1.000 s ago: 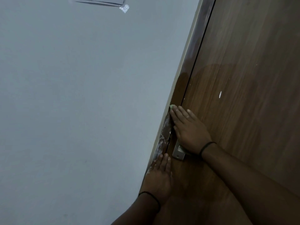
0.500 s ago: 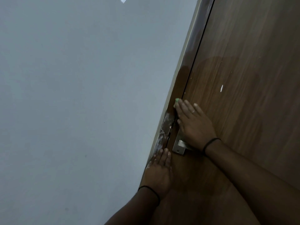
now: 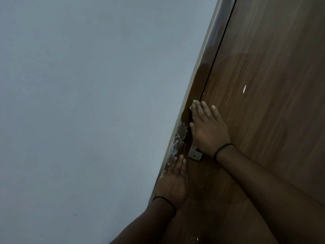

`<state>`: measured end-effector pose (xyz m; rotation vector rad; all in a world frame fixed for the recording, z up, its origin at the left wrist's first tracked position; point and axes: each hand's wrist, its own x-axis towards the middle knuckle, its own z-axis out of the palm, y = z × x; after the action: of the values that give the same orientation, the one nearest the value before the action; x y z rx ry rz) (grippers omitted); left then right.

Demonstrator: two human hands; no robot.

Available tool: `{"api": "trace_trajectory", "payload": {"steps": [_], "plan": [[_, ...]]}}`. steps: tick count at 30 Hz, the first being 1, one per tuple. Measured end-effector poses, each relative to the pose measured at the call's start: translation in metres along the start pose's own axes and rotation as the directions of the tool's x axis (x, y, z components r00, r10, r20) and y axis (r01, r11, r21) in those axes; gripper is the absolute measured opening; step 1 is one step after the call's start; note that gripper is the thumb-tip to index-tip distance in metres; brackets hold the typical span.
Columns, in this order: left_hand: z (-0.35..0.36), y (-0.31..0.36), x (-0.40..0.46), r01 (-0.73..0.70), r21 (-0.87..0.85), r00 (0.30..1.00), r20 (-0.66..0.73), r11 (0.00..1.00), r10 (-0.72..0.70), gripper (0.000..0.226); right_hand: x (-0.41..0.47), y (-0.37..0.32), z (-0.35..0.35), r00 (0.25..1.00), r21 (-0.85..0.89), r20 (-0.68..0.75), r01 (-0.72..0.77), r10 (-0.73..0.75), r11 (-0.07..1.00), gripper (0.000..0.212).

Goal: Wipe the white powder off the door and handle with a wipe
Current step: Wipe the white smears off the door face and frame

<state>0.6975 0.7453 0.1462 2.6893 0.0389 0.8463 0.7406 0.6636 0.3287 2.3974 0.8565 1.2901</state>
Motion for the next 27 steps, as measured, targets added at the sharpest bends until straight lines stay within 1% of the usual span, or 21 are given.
{"api": "trace_trajectory", "payload": {"steps": [2, 4, 6, 8, 10, 13, 16, 17, 19, 21, 23, 25, 27], "plan": [[0.001, 0.001, -0.001, 0.013, -0.005, 1.0, -0.002, 1.0, -0.013, 0.057, 0.007, -0.016, -0.001, 1.0, 0.014, 0.018, 0.024, -0.024, 1.0, 0.061], [0.006, 0.005, -0.006, 0.026, -0.021, 0.999, 0.034, 0.999, -0.025, 0.057, -0.004, -0.031, 0.006, 0.995, 0.02, 0.067, 0.071, -0.073, 0.997, 0.06], [0.012, 0.005, -0.013, 0.031, -0.029, 0.997, 0.072, 0.999, -0.029, 0.058, -0.023, -0.034, 0.013, 0.985, 0.016, 0.109, 0.13, -0.131, 0.991, 0.059], [0.015, 0.002, -0.016, 0.023, -0.028, 0.995, 0.097, 0.999, -0.02, 0.058, -0.033, -0.028, 0.016, 0.978, 0.0, 0.114, 0.175, -0.174, 0.985, 0.058], [0.018, -0.003, -0.017, 0.012, -0.012, 0.995, 0.096, 1.0, -0.011, 0.057, -0.032, -0.023, 0.013, 0.985, -0.028, 0.088, 0.151, -0.148, 0.988, 0.058], [0.02, -0.004, -0.018, 0.009, -0.003, 0.996, 0.087, 1.0, -0.009, 0.057, -0.019, -0.021, 0.007, 0.996, -0.054, 0.069, 0.061, -0.058, 0.997, 0.059], [0.021, -0.003, -0.019, 0.011, -0.019, 0.997, 0.082, 1.0, -0.01, 0.057, -0.006, -0.024, 0.0, 0.996, -0.016, 0.053, 0.072, -0.071, 0.997, 0.056], [0.021, -0.003, -0.019, 0.01, -0.023, 0.997, 0.076, 1.0, -0.009, 0.057, -0.003, -0.023, -0.002, 0.997, 0.0, 0.016, 0.077, -0.077, 0.997, 0.049], [0.022, -0.005, -0.02, 0.009, -0.037, 0.997, 0.071, 0.999, -0.007, 0.057, 0.007, -0.019, -0.003, 0.994, 0.066, -0.097, 0.061, -0.054, 0.996, 0.027], [0.024, -0.007, -0.021, 0.005, -0.054, 0.998, 0.069, 0.999, -0.001, 0.057, 0.016, -0.014, -0.003, 0.991, 0.138, -0.129, 0.053, -0.035, 0.989, 0.025], [0.027, -0.009, -0.023, 0.006, -0.065, 0.999, 0.043, 0.998, -0.004, 0.057, 0.019, -0.014, -0.002, 0.991, 0.161, -0.133, 0.05, -0.029, 0.986, 0.026], [0.03, -0.008, -0.025, -0.001, -0.046, 1.0, -0.021, 0.999, 0.0, 0.057, 0.012, -0.023, -0.001, 0.989, 0.161, -0.148, 0.053, -0.029, 0.985, 0.023], [0.034, -0.007, -0.025, -0.005, 0.003, 0.997, -0.076, 1.0, 0.005, 0.057, 0.0, -0.033, 0.0, 0.986, 0.155, -0.15, 0.094, -0.07, 0.983, 0.019]]}}
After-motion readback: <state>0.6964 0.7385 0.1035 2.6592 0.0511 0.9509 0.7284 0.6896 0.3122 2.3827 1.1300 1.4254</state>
